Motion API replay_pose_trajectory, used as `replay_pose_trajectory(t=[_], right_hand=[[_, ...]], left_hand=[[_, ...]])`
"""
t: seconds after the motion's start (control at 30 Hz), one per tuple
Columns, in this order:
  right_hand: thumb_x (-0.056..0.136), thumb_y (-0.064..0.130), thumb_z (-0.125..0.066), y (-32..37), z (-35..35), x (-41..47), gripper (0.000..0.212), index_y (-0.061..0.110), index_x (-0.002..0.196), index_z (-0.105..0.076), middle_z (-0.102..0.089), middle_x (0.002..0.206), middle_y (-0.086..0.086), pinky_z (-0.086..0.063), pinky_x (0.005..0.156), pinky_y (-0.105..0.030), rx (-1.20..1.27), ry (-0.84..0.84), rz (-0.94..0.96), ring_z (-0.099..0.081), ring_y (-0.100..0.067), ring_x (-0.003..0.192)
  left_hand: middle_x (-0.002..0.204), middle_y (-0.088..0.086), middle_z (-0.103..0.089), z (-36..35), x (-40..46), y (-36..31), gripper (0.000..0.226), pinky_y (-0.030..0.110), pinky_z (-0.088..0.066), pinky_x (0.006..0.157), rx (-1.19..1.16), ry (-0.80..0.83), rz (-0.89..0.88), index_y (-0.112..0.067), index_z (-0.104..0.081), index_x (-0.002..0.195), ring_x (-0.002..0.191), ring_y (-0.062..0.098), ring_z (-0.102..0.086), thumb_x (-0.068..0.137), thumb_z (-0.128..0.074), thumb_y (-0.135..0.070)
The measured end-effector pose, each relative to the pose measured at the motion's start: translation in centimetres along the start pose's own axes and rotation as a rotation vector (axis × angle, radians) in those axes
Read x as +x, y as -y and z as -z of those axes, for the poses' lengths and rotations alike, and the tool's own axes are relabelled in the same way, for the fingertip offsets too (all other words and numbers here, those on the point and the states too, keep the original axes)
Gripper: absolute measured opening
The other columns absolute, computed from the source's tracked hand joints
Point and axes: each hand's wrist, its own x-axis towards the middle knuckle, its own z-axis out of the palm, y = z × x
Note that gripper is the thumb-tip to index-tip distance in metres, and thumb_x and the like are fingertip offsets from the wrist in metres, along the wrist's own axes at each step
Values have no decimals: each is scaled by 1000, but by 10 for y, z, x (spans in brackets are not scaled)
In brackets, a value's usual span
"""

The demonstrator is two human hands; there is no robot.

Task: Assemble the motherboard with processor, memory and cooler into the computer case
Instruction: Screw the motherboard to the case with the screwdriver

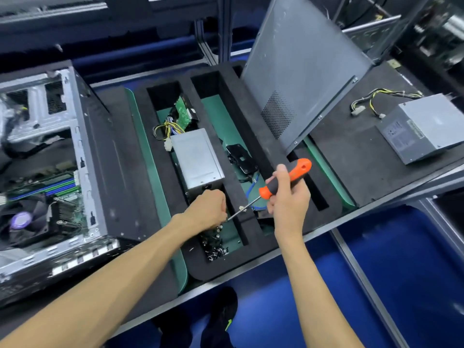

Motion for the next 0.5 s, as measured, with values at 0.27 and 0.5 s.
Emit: replay_pose_trajectory(t=[0.27, 0.5], right_hand=[[99, 44, -53, 47, -38, -8, 36, 11, 86, -57, -61, 66, -6, -34, 37, -24, 389, -80, -122, -38, -15, 42], [102, 42, -51, 92, -90, -37, 34, 13, 85, -58, -59, 65, -8, -40, 43, -25, 585, -36, -53, -40, -17, 45]], left_hand=[[74, 14, -75, 94, -79, -18, 4, 20, -54, 60, -938, -216, -79, -2, -76, 85, 64, 18, -72, 82, -77, -4], [77, 14, -73, 161, -129, 26, 5, 22, -57, 64, -1211, -337, -120, -3, -79, 83, 69, 21, -70, 83, -77, -8]])
